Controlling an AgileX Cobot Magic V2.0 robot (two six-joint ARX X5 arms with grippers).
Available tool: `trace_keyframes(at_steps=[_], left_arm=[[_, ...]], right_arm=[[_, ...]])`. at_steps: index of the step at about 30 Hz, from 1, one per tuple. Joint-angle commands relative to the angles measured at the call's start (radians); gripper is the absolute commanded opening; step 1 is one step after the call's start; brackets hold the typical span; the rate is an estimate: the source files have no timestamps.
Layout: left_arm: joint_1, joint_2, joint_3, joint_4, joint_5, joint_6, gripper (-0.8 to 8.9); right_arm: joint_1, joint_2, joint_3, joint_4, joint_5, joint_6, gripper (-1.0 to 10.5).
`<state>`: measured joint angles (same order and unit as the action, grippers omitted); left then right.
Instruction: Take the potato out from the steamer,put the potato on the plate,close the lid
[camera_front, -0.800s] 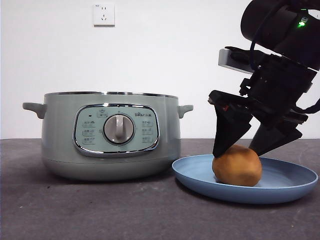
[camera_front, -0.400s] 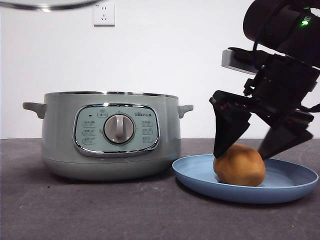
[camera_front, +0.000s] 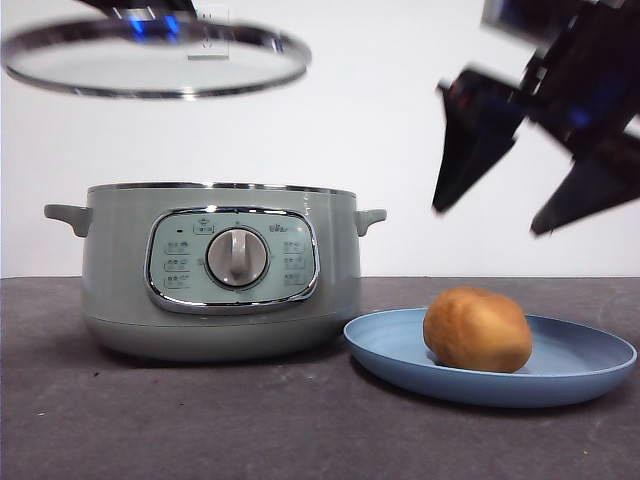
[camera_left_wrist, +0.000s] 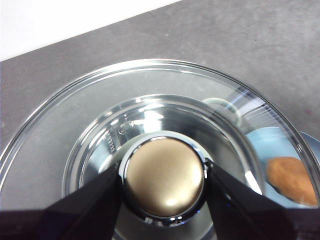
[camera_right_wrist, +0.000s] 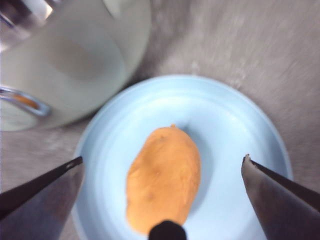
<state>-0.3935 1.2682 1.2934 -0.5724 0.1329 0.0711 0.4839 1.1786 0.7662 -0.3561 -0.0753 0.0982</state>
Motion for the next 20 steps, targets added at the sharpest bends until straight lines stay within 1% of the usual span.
trace_keyframes(at_steps=[1, 3, 9, 14, 15, 20], left_arm=[[0.000, 0.049, 0.004, 0.076, 0.003, 0.014, -0.09], [0.000, 0.089, 0.004, 0.103, 0.003, 0.031, -0.09], [-0.008, 0.183, 0.004, 0.169, 0.003, 0.035, -0.09], [-0.017, 0.237, 0.004, 0.206, 0.002, 0.035, -0.09], [-0.023, 0.246, 0.004, 0.214, 0.002, 0.035, -0.09], [-0.028, 0.281, 0.004, 0.222, -0.002, 0.035, -0.09]], right_arm=[[0.000, -0.076, -0.006, -0.027, 0.004, 0.009, 5.7], [0.000, -0.138, -0.005, -0.047, 0.006, 0.009, 5.7], [0.000, -0.282, -0.005, -0.081, 0.007, 0.010, 5.7], [0.000, -0.351, -0.005, -0.113, 0.012, 0.009, 5.7], [0.001, -0.356, -0.005, -0.120, 0.028, 0.009, 5.7], [0.000, -0.359, -0.005, -0.137, 0.030, 0.009, 5.7]])
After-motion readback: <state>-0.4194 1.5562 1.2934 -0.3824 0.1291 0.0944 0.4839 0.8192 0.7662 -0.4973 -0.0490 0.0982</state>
